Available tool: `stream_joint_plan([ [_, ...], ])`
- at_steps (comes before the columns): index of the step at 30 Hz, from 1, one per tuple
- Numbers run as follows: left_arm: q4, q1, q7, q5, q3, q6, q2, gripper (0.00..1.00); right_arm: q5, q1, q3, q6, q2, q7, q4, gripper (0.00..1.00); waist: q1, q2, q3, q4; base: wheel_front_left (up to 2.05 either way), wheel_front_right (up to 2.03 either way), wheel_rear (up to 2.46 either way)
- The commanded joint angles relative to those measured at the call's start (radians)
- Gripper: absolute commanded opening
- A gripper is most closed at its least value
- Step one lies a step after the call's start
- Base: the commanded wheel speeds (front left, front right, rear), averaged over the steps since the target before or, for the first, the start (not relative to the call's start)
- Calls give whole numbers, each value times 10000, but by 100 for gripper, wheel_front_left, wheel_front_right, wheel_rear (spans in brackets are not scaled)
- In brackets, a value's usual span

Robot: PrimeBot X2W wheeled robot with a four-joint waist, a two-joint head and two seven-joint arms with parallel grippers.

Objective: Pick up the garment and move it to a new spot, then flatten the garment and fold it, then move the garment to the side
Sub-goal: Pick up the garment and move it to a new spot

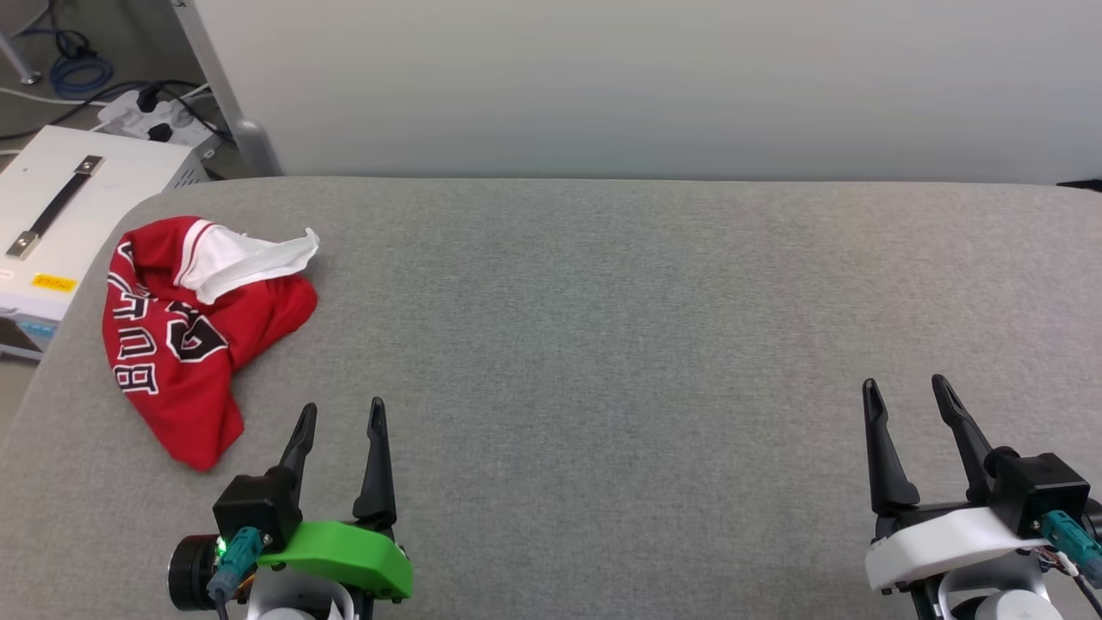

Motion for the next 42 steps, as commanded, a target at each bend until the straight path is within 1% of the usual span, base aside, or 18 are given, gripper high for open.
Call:
stream_joint_plan([
  [1, 56, 62, -104, -111, 19, -16, -48, 100, 45, 121, 36, -8, -16, -112, -28, 100, 0, -1, 23, 180, 0, 0, 0],
  [6, 73, 56, -205, -175, -20, -12, -50, 100, 27, 187, 181, -9, -17, -212, -2, 100, 0, -1, 28, 725, 0, 0, 0],
  [18, 153, 83, -431, -271, 44, -57, -55, 100, 222, 231, 632, -9, -18, -435, 159, 100, 0, -1, 5, 2407, 0, 0, 0],
  [26, 140, 103, -431, -267, -18, -66, -55, 100, 246, 197, 787, -9, -18, -435, 267, 100, 0, -1, -28, 3281, 0, 0, 0],
  [34, 111, 111, -431, -245, -88, -133, -55, 100, 253, 147, 862, -9, -18, -435, 277, 100, 0, -1, 1, 3889, 0, 0, 0],
  [42, 104, 134, -431, -267, -102, -154, -55, 100, 302, 127, 886, -9, -18, -435, 307, 100, 0, -1, 6, 4100, 0, 0, 0],
])
